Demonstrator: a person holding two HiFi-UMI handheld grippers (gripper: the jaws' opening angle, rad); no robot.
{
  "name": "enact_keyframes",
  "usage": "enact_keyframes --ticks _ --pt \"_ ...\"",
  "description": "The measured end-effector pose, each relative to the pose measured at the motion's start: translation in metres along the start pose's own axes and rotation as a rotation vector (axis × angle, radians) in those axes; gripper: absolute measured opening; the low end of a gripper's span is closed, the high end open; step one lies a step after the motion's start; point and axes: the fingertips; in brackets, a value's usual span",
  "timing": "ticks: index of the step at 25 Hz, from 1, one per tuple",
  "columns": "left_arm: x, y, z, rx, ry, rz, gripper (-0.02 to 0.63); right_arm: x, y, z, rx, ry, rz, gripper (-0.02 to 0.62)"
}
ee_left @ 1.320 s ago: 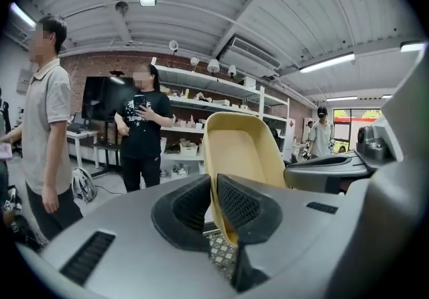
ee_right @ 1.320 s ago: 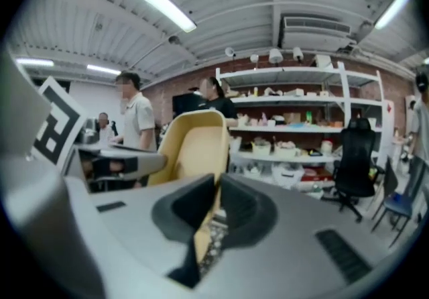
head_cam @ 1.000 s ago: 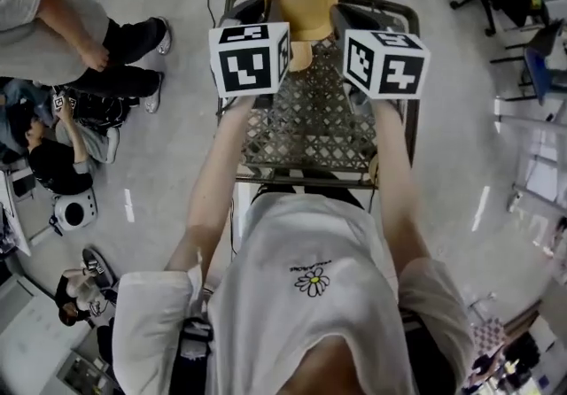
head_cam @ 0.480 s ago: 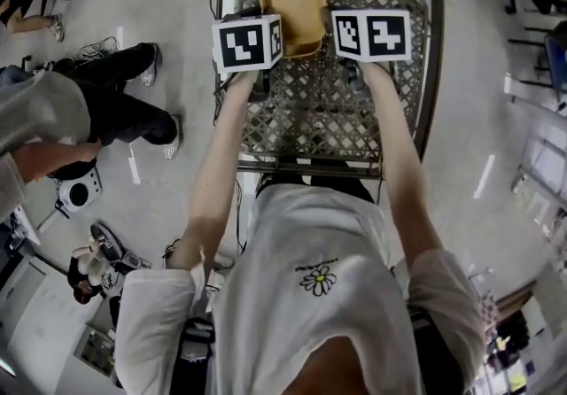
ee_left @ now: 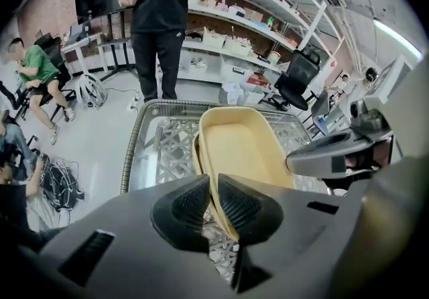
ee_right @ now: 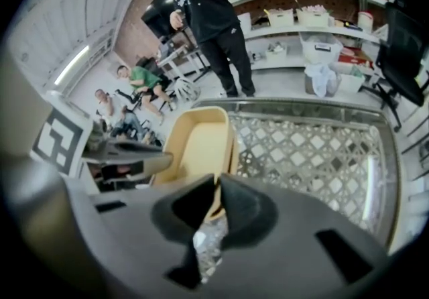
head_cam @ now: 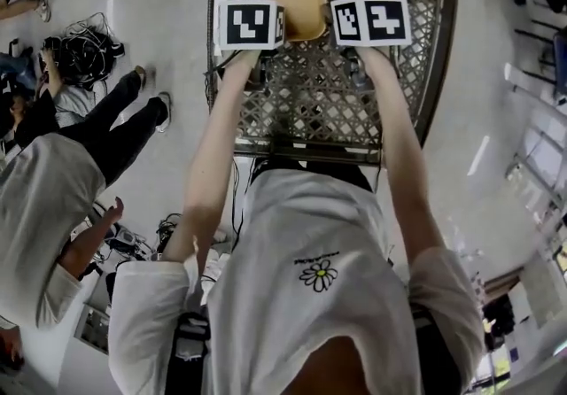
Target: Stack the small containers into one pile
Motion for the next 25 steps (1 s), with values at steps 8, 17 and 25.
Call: enact_keyframes --ticks 8,17,25 --pt "0.013 0.0 0.013 -0.004 0.054 0.026 0.063 0.011 -0.011 0.016 0.015 0.038 0.032 0.048" --pt "0.015 -0.001 0.017 -0.014 0.045 0.044 0.069 0.014 -0.018 0.021 0.028 0.03 0.041 0.049" --pt "0.008 0.0 0.008 -0.004 -0.005 -0.047 0.125 0.014 -0.005 0.018 -0.013 -0.014 0.016 0.19"
Point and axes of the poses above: the fingertips, and each gripper's own axes: z forward along the fingers, y to its left, x out of its underside, and after that the axes turned 14 degrees about -x, right-handed
